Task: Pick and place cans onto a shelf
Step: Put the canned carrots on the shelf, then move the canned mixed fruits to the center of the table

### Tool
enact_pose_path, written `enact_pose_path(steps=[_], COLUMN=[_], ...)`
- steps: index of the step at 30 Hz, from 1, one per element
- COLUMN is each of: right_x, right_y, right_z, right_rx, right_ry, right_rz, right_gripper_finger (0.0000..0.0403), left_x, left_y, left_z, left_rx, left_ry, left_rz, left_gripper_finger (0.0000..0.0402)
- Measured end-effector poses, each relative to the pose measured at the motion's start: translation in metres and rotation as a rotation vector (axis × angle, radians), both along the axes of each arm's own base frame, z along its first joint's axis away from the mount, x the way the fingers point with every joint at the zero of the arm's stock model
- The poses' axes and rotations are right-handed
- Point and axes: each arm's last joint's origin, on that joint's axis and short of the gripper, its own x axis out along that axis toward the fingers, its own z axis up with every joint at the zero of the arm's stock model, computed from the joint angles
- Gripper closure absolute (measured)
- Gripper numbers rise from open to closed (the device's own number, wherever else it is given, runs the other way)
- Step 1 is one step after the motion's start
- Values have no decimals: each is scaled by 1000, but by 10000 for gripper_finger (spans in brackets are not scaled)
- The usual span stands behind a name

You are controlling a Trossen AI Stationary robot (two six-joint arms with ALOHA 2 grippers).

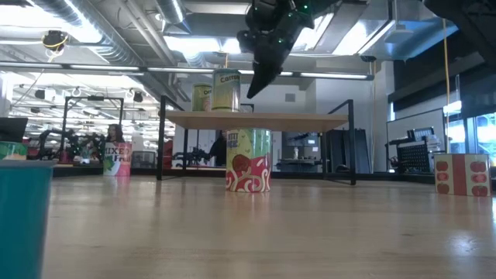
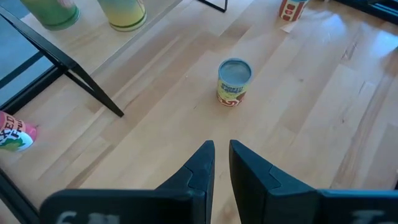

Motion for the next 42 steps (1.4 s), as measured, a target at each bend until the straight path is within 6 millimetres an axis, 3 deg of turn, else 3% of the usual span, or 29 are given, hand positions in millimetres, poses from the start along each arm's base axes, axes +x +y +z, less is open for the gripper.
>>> enact_pose_path(steps=[16,33,42], right_x=[14,41,44], right_y=[6,15,15], right_z=[7,-13,-16], right_rx=[-7,-13,-16], right_ry=[-146,-214,-216], right_rz=[58,114,119], right_gripper_finger=[403,402,402], left_x=[-1,-1,-1], left_y=[-1,-1,-1], left_z=[-1,-1,-1], left_rx=[-30,-31,-31], left_ry=[31,31,30], left_rz=[-10,-9,-9], left_gripper_finger=[360,360,360])
